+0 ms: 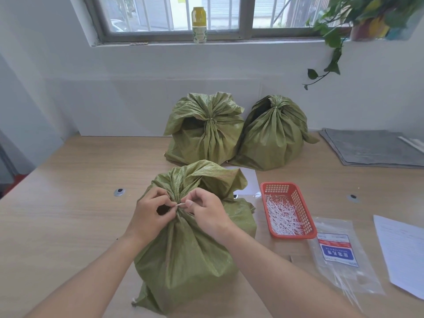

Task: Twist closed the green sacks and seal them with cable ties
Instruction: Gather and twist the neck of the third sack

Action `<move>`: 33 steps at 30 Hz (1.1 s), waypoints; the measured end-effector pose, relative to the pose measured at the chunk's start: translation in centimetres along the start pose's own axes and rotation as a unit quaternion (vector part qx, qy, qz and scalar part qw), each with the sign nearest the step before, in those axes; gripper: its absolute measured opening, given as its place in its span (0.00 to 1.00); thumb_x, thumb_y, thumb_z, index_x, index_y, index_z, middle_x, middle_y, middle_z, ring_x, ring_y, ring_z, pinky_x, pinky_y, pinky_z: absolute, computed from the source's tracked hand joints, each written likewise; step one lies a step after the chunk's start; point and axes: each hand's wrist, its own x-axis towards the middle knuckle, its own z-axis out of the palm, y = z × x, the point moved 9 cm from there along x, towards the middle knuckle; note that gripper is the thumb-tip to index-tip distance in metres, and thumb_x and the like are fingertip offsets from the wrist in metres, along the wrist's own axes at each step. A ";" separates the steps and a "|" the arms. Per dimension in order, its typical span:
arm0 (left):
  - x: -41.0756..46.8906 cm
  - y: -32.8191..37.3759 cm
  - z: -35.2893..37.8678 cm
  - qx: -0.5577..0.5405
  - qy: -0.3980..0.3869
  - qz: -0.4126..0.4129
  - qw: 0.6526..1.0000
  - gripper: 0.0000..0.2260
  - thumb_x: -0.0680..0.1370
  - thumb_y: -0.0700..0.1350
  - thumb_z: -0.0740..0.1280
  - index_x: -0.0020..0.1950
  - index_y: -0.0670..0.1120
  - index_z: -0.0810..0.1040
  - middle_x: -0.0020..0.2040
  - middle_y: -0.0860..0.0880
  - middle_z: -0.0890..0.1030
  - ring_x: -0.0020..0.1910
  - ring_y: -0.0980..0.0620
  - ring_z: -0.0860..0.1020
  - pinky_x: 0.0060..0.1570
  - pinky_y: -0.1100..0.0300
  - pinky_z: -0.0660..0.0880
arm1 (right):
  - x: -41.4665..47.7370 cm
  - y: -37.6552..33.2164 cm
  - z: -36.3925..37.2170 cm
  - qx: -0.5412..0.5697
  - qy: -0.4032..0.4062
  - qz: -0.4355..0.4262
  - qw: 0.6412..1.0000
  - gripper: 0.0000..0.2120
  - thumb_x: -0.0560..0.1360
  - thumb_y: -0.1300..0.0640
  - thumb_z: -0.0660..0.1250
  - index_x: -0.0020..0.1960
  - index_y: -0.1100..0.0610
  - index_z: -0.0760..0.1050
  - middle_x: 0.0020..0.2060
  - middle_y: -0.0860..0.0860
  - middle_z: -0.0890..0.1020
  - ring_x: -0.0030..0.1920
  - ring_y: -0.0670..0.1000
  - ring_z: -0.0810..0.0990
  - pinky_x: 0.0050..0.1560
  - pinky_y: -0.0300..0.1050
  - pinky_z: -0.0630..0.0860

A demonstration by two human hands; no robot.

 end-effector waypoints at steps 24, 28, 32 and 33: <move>1.2 1.0 0.6 -0.040 -0.011 0.061 0.997 0.05 0.69 0.37 0.80 0.41 0.45 0.87 0.46 0.50 0.78 0.47 0.52 0.79 0.45 0.58 0.76 | 2.3 -1.1 1.0 -0.204 -0.117 -0.015 0.972 0.13 0.73 0.53 0.65 0.33 0.53 0.81 0.29 0.47 0.79 0.32 0.46 0.73 0.37 0.44 0.71; 0.7 -0.7 1.3 -0.072 -0.001 0.042 0.996 0.05 0.72 0.46 0.75 0.42 0.45 0.86 0.45 0.49 0.77 0.46 0.52 0.79 0.45 0.58 0.76 | 2.2 -0.1 1.3 -0.139 -0.108 0.010 0.984 0.15 0.72 0.53 0.65 0.27 0.51 0.74 0.24 0.45 0.71 0.28 0.47 0.65 0.31 0.43 0.62; 0.0 -2.4 2.5 -0.099 0.024 0.009 0.995 0.07 0.73 0.47 0.74 0.40 0.43 0.83 0.43 0.48 0.76 0.43 0.49 0.78 0.43 0.54 0.76 | 2.1 0.7 1.5 -0.071 -0.096 0.028 0.992 0.15 0.72 0.55 0.63 0.27 0.51 0.69 0.26 0.48 0.64 0.29 0.48 0.59 0.31 0.45 0.55; -0.2 -2.8 2.9 -0.108 0.025 0.000 0.994 0.08 0.74 0.47 0.74 0.39 0.43 0.83 0.43 0.48 0.76 0.43 0.49 0.78 0.42 0.54 0.76 | 2.2 0.9 1.5 -0.062 -0.097 0.033 0.993 0.15 0.72 0.56 0.63 0.27 0.51 0.67 0.27 0.48 0.63 0.29 0.48 0.58 0.31 0.45 0.54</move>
